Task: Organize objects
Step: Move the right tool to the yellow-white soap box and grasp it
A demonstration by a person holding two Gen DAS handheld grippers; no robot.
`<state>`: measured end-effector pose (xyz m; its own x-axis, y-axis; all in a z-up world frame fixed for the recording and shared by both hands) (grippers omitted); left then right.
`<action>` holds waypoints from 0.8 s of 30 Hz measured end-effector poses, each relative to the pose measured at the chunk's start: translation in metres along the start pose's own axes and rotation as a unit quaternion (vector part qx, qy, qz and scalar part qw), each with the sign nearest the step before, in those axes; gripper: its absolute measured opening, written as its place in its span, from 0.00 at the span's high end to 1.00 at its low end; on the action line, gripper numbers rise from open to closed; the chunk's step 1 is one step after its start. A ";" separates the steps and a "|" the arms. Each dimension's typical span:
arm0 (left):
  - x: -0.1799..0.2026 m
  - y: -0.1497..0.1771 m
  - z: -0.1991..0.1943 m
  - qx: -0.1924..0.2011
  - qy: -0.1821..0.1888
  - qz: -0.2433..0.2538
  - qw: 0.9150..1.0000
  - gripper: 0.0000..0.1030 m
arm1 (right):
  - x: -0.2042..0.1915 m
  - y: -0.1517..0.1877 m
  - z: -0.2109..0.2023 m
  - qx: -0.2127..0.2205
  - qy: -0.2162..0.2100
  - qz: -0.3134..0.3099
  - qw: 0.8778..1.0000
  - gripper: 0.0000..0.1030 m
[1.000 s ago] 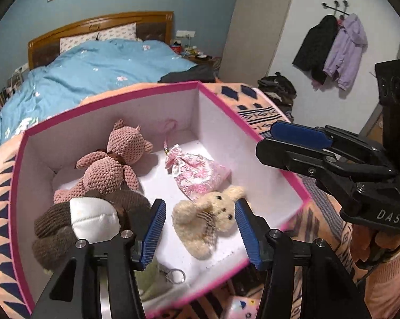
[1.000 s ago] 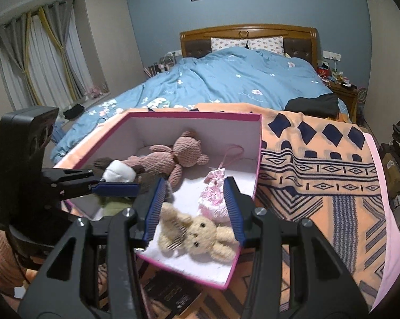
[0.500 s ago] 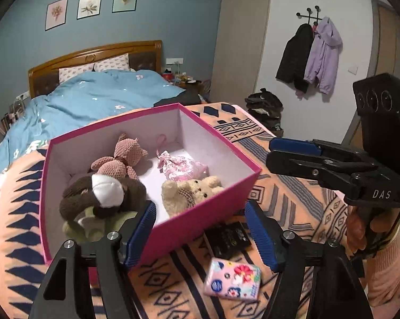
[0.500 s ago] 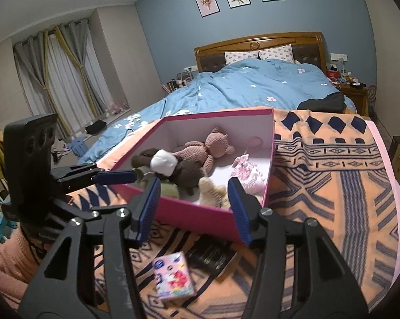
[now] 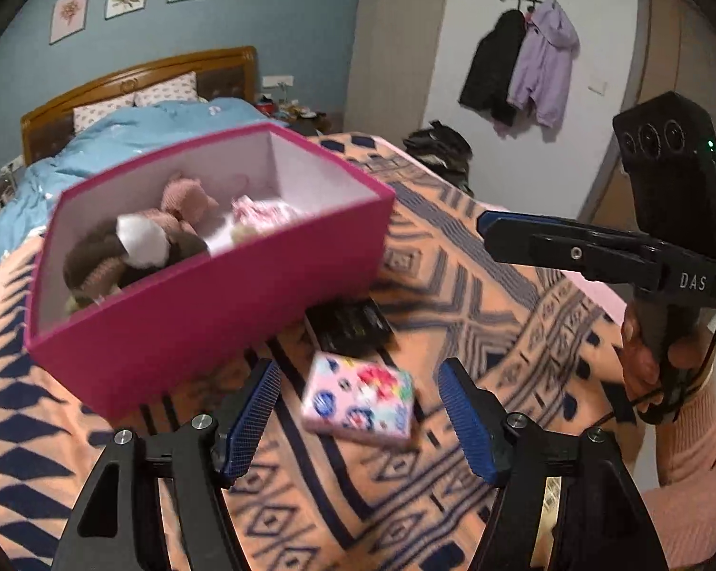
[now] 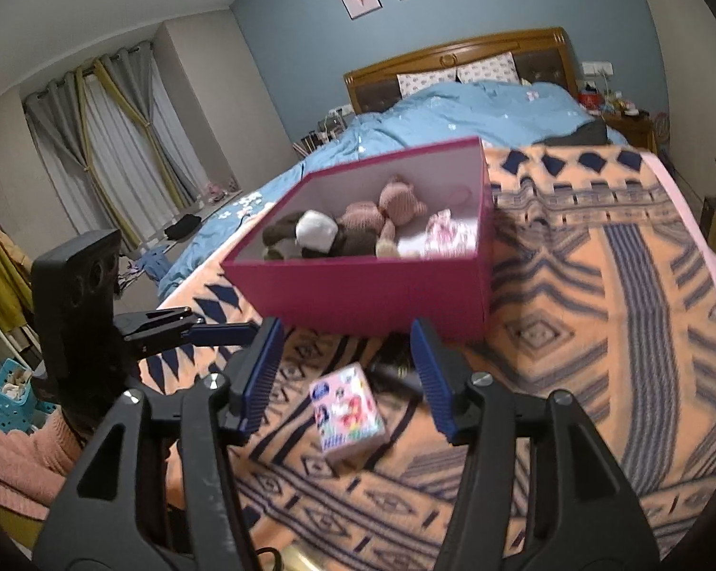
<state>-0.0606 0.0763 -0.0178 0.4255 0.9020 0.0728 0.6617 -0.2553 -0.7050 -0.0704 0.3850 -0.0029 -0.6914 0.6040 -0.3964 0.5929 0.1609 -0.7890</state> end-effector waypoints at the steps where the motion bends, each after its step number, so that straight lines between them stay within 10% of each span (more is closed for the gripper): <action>1: 0.003 0.005 0.001 -0.004 0.002 0.001 1.000 0.31 | 0.001 0.006 0.000 -0.004 0.003 0.003 1.000 0.44; 24: 0.072 0.078 0.020 -0.093 0.087 0.057 0.990 0.31 | 0.022 0.091 -0.011 -0.075 0.019 0.095 0.992 0.44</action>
<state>0.0092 0.1283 -0.0819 0.5934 0.7940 0.1321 0.6989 -0.4268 -0.5739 -0.0271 0.4216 -0.0777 -0.5459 0.6636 -0.5114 0.7681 0.1527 -0.6218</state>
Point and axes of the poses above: each gripper's, at about its wrist camera, not at the fingertips, and z roughly the way its jaws point, x to its right, y to its underside, the point moved 4 cm from there along z, roughly the way its jaws point, and after that the axes turned 5 degrees about -y, right-handed, at the moved point
